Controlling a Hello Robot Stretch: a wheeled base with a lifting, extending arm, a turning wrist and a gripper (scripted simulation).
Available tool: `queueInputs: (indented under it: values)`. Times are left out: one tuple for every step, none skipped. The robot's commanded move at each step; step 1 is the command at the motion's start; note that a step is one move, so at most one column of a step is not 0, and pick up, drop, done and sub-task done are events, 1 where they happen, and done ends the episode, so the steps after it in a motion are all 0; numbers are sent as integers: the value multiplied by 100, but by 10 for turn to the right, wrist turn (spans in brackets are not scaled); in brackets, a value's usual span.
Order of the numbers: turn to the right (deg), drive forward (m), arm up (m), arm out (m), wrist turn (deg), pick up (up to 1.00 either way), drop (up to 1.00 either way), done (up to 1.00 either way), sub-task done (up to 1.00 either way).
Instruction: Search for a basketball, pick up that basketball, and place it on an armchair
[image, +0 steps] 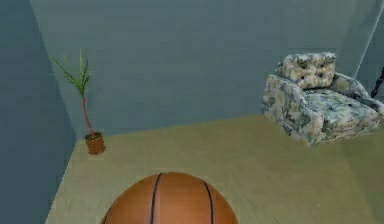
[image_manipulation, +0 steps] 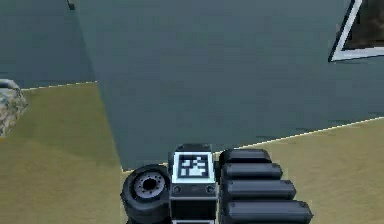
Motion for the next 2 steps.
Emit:
queueInputs:
  values:
    - [450, 0, 0, 0, 0, 0, 0, 0, 0]
    - [0, 100, 0, 0, 0, 0, 0, 0, 0]
